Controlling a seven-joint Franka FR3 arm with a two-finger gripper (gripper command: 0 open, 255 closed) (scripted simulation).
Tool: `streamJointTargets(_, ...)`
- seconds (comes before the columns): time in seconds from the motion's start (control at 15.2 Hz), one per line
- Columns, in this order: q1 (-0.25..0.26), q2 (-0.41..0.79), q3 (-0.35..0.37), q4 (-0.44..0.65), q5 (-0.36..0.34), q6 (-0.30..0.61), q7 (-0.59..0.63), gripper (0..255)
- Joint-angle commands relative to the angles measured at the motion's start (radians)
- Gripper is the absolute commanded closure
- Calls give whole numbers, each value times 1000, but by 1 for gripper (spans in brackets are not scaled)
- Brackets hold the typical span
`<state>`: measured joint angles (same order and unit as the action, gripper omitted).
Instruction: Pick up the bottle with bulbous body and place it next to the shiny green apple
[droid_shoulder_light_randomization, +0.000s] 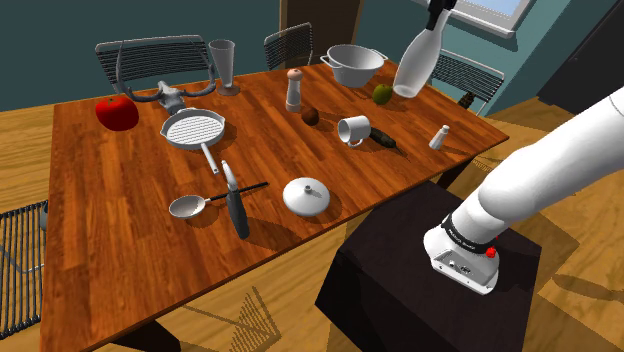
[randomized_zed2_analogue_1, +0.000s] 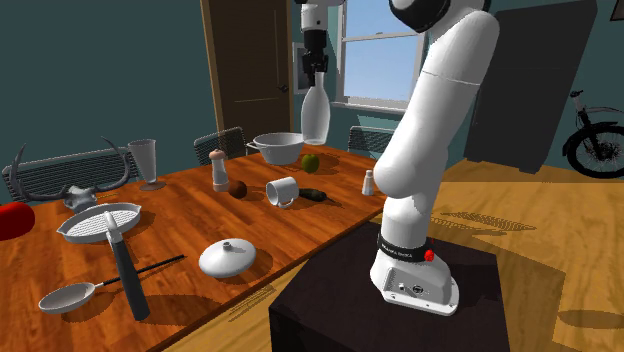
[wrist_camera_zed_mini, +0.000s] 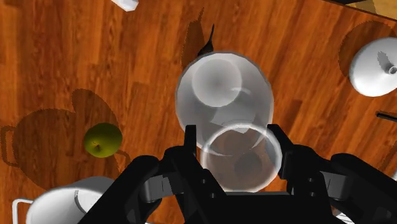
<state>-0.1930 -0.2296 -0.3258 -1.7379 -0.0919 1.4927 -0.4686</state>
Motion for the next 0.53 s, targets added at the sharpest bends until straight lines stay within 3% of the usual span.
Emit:
streamJointTargets(0.0, -15, 52, -35, 36, 8, 18, -52, 255)
streamJointTargets(0.46, -85, 256, -141, 189, 78, 58, -230, 255)
